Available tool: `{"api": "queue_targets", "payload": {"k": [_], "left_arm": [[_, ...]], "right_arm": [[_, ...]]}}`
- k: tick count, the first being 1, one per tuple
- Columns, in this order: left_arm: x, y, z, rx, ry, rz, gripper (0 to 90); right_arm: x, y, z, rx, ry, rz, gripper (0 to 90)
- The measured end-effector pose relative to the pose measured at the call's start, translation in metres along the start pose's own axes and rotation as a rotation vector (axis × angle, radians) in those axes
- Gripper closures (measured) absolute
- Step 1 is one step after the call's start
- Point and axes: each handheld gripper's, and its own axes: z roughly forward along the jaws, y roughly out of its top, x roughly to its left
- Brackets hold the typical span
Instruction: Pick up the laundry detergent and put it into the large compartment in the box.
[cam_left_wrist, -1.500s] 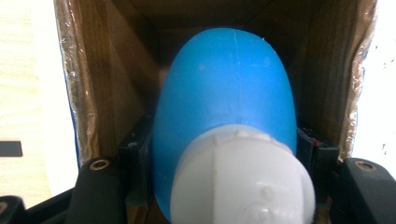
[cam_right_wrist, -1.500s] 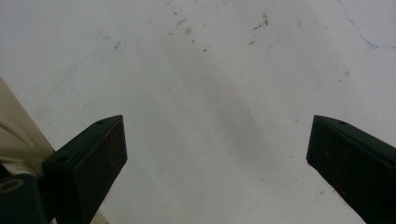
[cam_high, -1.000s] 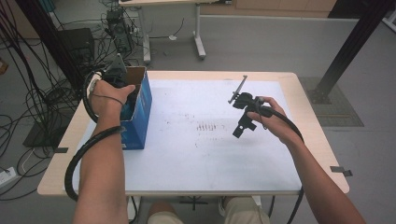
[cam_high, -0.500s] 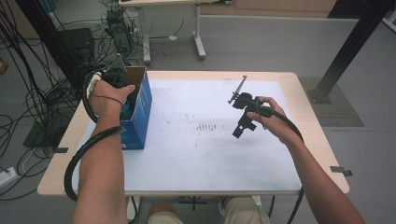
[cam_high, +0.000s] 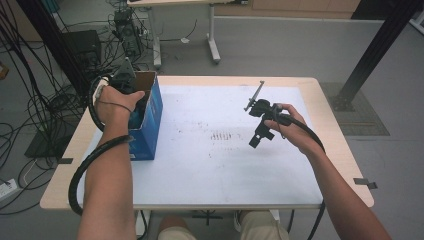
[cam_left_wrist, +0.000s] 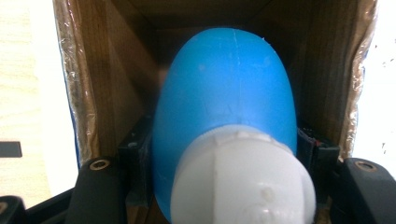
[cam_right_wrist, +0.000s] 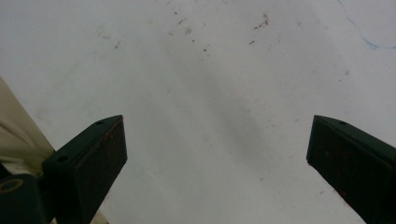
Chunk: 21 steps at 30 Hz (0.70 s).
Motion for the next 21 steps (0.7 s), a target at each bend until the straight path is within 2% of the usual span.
{"api": "queue_targets", "payload": {"k": [21], "left_arm": [[0.0003,-0.0013,-0.0053,-0.002,0.005,0.008,32.2]], "right_arm": [[0.0018,0.0014,-0.0017,0.0,-0.001,-0.006,4.9]]}}
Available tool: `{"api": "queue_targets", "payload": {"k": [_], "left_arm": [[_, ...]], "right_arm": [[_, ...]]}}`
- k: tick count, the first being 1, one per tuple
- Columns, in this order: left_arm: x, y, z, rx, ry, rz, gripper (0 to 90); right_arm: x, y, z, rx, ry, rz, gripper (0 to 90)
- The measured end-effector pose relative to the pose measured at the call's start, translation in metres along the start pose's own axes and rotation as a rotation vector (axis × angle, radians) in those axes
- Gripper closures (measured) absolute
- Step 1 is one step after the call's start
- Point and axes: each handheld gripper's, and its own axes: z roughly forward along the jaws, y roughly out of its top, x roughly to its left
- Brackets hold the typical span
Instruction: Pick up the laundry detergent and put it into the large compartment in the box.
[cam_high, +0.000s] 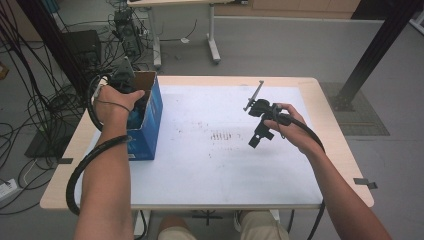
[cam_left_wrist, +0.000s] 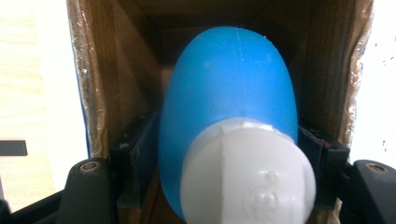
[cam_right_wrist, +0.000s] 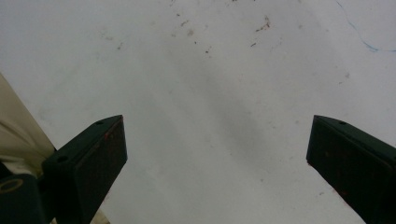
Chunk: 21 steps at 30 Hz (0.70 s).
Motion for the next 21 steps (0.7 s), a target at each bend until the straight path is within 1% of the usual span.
{"api": "queue_targets", "payload": {"k": [2,5,11,15,18,21], "left_arm": [[-0.001,-0.001,-0.002,-0.005,0.005,0.0,31.6],[0.002,-0.003,-0.01,-0.016,-0.019,-0.007,30.2],[-0.003,-0.006,-0.033,-0.033,-0.007,0.009,29.4],[-0.007,-0.009,-0.049,-0.048,-0.003,0.034,27.5],[-0.012,-0.014,-0.061,-0.074,0.001,0.067,23.7],[-0.018,-0.016,-0.071,-0.089,0.002,0.103,22.2]], "right_arm": [[0.0,0.0,0.0,-0.003,0.0,-0.001,5.0],[0.0,-0.001,-0.001,-0.004,-0.001,0.0,5.0],[0.0,-0.002,-0.003,-0.01,-0.003,0.0,5.0],[0.001,-0.002,-0.005,-0.016,-0.005,0.009,4.9],[0.0,-0.002,-0.005,-0.016,-0.01,0.016,4.9],[0.0,-0.001,-0.005,-0.015,-0.014,0.025,4.9]]}}
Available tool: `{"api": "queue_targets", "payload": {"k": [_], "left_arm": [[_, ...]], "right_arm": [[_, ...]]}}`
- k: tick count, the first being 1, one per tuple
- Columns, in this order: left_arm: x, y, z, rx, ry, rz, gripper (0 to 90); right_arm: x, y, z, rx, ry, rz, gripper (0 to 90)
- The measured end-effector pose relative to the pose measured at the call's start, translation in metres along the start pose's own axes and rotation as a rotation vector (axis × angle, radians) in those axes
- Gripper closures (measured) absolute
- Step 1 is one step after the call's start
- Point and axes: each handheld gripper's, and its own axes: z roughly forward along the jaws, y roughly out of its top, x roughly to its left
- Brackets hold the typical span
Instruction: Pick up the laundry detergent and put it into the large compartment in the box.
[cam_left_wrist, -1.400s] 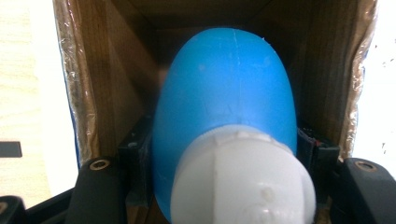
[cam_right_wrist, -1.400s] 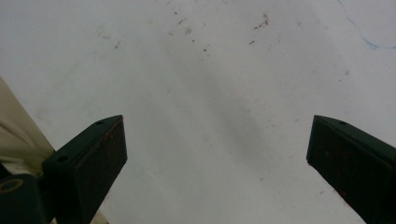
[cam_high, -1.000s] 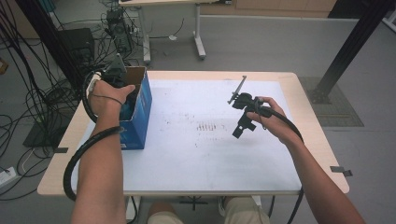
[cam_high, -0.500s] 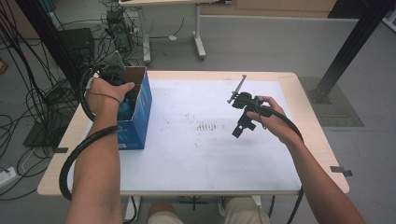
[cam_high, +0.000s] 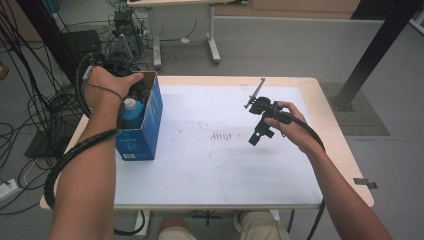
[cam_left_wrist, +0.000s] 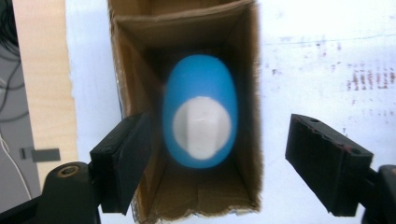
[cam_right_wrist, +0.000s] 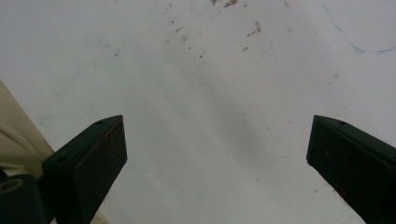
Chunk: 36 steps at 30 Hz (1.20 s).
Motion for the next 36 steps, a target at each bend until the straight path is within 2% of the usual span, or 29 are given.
{"api": "queue_targets", "payload": {"k": [1,8,17,20,22,27,30,31,32,36], "left_arm": [[-0.001,0.0,-0.002,-0.003,0.0,0.003,21.4],[-0.016,-0.001,-0.02,-0.032,-0.028,0.103,16.4],[-0.034,-0.004,-0.033,-0.048,-0.072,0.258,14.7],[-0.042,-0.006,-0.035,-0.045,-0.076,0.322,13.8],[-0.049,-0.006,-0.036,-0.034,-0.072,0.384,13.4],[-0.065,-0.011,-0.039,-0.027,-0.065,0.491,13.1],[-0.076,-0.012,-0.042,-0.012,-0.072,0.581,13.1],[-0.079,-0.013,-0.041,-0.01,-0.08,0.595,13.1],[-0.084,-0.013,-0.042,-0.002,-0.08,0.639,13.0],[-0.097,-0.016,-0.042,0.017,-0.095,0.746,12.9]], "right_arm": [[0.0,0.0,0.0,0.0,-0.003,0.005,4.9],[0.0,0.001,-0.002,-0.004,-0.017,0.026,4.8],[-0.004,-0.003,-0.006,-0.016,-0.026,0.059,4.7],[-0.005,-0.004,-0.007,-0.02,-0.026,0.065,4.7],[-0.005,-0.004,-0.007,-0.022,-0.026,0.07,4.7],[-0.005,-0.003,-0.007,-0.022,-0.03,0.08,4.8],[-0.005,-0.002,-0.007,-0.023,-0.031,0.089,4.8],[-0.005,-0.001,-0.007,-0.023,-0.033,0.093,4.8],[-0.006,-0.001,-0.007,-0.022,-0.033,0.093,4.8],[-0.006,-0.001,-0.009,-0.026,-0.035,0.107,4.8]]}}
